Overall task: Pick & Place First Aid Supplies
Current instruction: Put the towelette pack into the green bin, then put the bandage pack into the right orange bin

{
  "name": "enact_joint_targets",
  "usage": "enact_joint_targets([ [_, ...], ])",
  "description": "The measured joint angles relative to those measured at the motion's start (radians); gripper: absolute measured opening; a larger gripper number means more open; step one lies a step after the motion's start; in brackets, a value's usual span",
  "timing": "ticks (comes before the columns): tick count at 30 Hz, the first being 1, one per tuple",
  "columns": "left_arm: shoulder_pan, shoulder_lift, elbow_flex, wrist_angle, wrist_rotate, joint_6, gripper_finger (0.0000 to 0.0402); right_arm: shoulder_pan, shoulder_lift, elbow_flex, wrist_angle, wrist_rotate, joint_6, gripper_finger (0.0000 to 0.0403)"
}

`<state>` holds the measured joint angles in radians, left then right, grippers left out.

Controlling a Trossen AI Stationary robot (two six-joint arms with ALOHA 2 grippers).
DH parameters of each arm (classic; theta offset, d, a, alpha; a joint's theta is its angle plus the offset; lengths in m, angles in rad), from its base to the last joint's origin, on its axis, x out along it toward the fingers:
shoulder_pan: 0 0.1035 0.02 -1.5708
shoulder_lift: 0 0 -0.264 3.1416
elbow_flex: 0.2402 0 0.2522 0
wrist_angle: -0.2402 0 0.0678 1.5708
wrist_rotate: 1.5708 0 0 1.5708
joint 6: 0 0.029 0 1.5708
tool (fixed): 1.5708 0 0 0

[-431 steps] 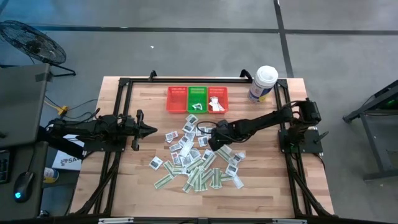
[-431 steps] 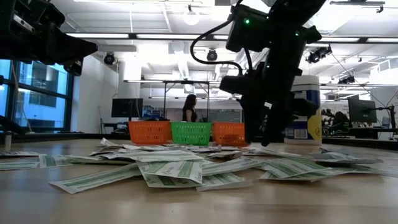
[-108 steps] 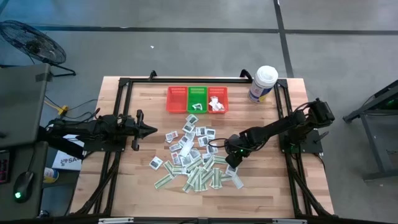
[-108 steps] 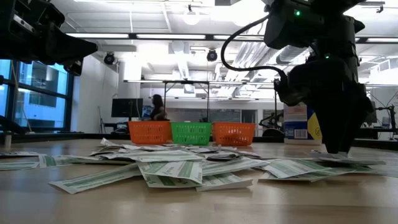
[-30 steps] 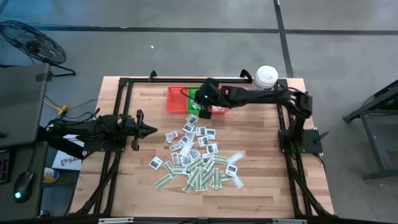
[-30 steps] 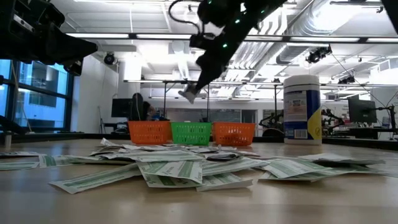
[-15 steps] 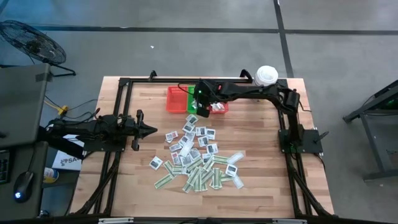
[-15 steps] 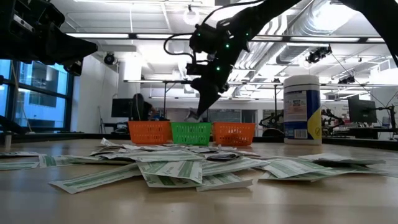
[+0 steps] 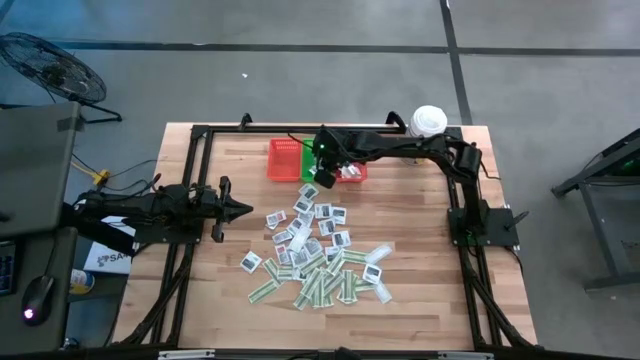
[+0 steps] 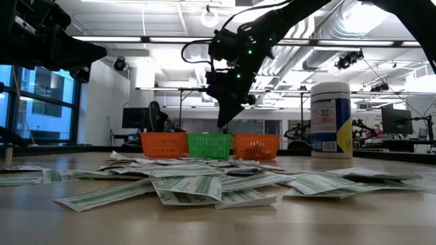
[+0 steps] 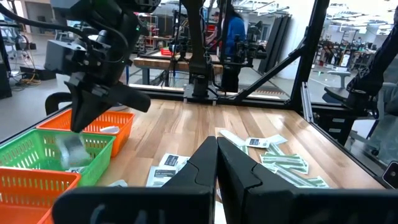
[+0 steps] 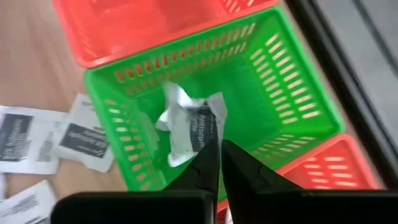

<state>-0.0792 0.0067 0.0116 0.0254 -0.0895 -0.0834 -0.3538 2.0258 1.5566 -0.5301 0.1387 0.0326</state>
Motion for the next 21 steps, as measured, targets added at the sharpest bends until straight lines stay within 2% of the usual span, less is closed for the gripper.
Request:
enact_joint_targets([
  [12,0.000,0.000,0.000,0.000,0.000,0.000,0.0001,0.001,-0.001,0.000,0.003,-0.045,0.064,0.0108],
  [21,0.000,0.000,0.000,0.000,0.000,0.000,0.0001,0.037,-0.076,0.000,-0.024,-0.041,0.098,0.0168],
])
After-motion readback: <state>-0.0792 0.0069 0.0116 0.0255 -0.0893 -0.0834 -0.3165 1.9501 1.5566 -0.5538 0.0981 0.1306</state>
